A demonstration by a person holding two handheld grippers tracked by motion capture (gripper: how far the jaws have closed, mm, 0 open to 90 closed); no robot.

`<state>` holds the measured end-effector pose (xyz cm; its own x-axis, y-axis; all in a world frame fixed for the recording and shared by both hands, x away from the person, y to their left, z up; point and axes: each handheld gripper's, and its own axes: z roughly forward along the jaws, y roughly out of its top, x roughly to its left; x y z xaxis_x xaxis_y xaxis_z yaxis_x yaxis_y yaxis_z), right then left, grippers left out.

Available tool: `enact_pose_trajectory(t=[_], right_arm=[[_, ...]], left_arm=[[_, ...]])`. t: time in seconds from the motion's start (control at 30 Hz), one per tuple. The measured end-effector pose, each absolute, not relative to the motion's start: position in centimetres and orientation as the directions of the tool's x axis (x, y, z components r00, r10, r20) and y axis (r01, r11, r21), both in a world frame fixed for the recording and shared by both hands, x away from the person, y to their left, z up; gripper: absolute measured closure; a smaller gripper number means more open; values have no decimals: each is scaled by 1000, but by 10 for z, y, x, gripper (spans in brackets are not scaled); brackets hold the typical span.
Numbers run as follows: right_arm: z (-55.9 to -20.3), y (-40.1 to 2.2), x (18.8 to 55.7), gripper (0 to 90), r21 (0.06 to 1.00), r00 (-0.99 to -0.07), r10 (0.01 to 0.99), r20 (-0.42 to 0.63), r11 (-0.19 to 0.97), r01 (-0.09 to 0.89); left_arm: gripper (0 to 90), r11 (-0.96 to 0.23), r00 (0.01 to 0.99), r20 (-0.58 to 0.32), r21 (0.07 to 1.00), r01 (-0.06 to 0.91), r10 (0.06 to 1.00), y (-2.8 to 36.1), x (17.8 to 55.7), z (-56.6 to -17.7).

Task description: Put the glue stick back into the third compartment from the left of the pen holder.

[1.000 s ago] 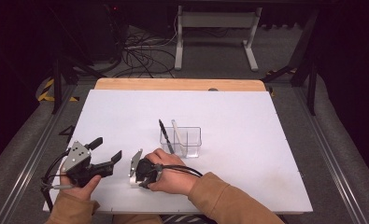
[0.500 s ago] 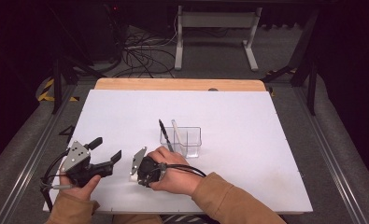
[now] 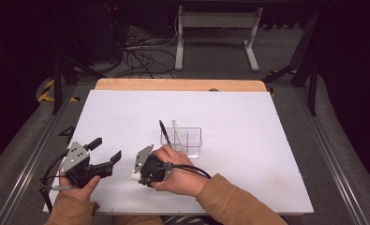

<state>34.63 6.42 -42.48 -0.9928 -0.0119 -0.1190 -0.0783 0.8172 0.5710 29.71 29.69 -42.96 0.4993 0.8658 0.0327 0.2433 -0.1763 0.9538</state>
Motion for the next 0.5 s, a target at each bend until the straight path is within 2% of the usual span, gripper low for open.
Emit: enact_pose_trajectory(t=[0.5], right_arm=[[-397,33,346,696,720,-989,81,-124,693,-34]], left_arm=[[178,-176,498,31,953,247,866,296,297,-430]])
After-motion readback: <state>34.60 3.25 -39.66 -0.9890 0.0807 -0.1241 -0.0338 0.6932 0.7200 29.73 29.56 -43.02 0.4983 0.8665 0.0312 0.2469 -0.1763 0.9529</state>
